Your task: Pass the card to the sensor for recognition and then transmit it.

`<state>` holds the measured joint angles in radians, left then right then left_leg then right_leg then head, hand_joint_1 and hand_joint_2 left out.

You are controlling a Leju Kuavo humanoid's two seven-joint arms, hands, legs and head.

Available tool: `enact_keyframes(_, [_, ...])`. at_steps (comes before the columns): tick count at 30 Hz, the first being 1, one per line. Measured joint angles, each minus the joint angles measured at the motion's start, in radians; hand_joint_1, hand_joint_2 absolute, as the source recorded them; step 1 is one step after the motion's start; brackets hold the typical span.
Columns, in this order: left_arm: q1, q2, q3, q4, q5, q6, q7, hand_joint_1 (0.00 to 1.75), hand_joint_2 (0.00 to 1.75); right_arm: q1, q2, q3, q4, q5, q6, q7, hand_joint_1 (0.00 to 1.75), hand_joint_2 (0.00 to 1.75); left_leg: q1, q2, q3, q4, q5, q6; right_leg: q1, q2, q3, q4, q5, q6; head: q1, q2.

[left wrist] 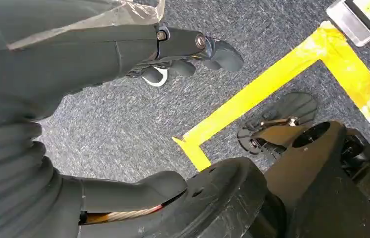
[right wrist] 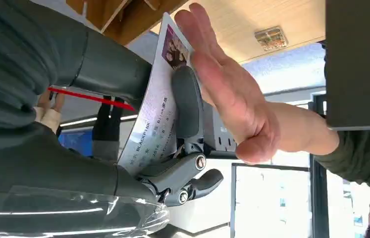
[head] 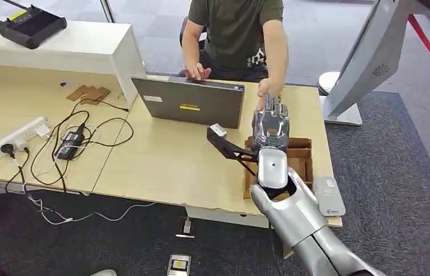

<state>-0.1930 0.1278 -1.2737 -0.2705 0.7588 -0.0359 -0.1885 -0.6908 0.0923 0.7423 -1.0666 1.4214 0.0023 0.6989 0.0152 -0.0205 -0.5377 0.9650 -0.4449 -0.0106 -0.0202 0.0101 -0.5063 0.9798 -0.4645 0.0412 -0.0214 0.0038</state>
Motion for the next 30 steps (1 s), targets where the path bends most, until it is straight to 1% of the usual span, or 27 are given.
enact_keyframes(5, [-0.005, 0.0, 0.0, 0.0, -0.008, -0.003, 0.005, 0.0, 1.75, 0.019, 0.0, -0.037, -0.03, 0.01, 0.008, 0.0, 1.75, 1.75, 0.0, 0.0, 0.0, 0.0, 0.0, 0.0, 0.0, 0.0, 0.0, 0.0, 0.0, 0.0, 0.0, 0.0])
enact_keyframes(13, [-0.01, 0.0, 0.0, 0.0, -0.008, -0.003, 0.006, 0.0, 1.75, 0.039, 0.0, -0.066, -0.057, 0.023, 0.013, 0.0, 1.75, 1.75, 0.0, 0.0, 0.0, 0.0, 0.0, 0.0, 0.0, 0.0, 0.0, 0.0, 0.0, 0.0, 0.0, 0.0])
enact_keyframes(30, [-0.011, -0.001, 0.0, 0.0, -0.005, -0.003, 0.006, 0.0, 1.75, 0.053, 0.001, -0.067, -0.077, 0.011, 0.024, 0.0, 1.75, 1.75, 0.0, 0.0, 0.0, 0.0, 0.0, 0.0, 0.0, 0.0, 0.0, 0.0, 0.0, 0.0, 0.0, 0.0])
